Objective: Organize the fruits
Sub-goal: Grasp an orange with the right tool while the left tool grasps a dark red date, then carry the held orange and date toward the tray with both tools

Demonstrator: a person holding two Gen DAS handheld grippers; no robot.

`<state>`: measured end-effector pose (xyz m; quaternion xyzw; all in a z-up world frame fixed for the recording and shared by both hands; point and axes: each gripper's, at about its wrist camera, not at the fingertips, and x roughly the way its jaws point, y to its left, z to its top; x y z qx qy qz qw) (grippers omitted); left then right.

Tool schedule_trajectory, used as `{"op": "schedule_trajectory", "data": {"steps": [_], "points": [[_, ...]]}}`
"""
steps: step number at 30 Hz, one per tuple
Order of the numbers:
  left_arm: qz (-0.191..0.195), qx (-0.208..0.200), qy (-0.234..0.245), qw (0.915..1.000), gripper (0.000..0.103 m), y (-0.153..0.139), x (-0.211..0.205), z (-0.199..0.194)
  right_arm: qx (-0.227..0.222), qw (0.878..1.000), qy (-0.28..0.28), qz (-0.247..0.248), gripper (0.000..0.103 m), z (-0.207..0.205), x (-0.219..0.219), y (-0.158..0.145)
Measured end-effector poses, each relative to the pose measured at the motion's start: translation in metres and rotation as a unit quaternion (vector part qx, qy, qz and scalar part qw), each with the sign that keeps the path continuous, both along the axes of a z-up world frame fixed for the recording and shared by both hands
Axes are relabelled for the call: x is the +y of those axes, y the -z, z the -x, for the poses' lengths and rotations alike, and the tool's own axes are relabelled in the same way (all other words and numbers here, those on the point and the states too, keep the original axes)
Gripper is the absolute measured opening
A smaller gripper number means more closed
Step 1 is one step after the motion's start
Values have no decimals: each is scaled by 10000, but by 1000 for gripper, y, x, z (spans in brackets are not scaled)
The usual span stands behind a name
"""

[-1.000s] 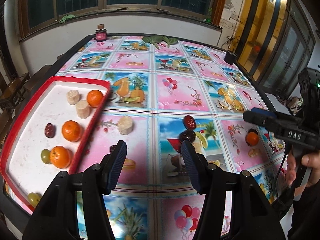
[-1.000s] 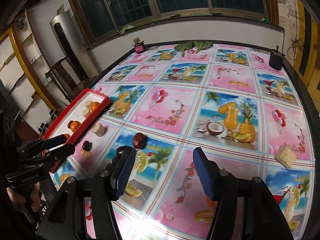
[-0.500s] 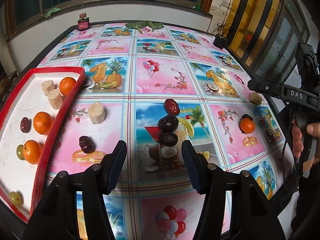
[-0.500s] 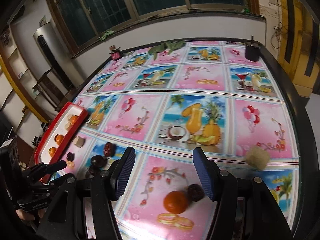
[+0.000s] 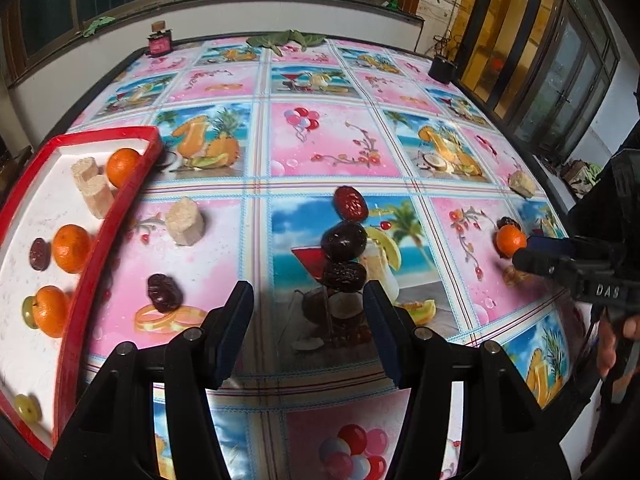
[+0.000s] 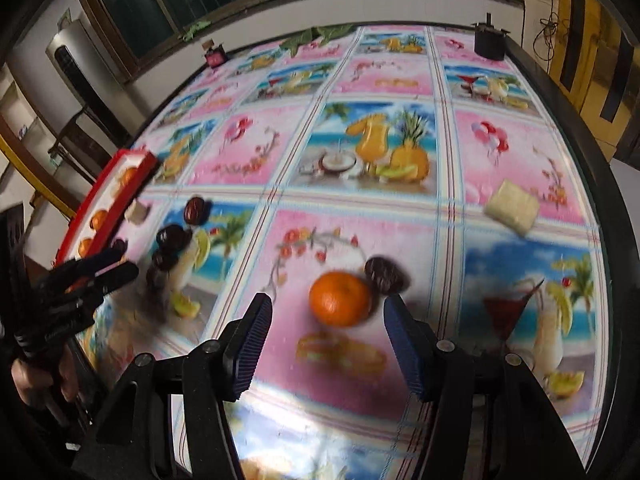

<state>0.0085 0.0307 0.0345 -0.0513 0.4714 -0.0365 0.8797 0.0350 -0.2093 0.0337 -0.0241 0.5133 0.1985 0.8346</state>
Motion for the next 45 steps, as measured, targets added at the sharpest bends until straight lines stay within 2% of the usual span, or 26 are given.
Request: {"op": "schedule_trajectory", "data": {"steps": [6,12,14,16,29,45], "points": [[60,145,314,9994,53,8,-16,-8,15,10000,35,52,58,1,6,8],[84,191,372,9991,41,15,-17,-21,40,9996,238,111,46,-10,5,15],[46,177,340,9993,30,15,-17,-23,-10,9996,269,113,44,-11,6,15],[12,167,320,9993,25,16,-17,-23,-38,9994,298,143,38,-12,8,16],[-42,125,326,9994,25,12,-11,-7,-67,9997,-215,53,35,-2,51,17],[-47,2,173,9998,25,3,6,6,-238,9987,-459,-40,35,3,79,0]]}}
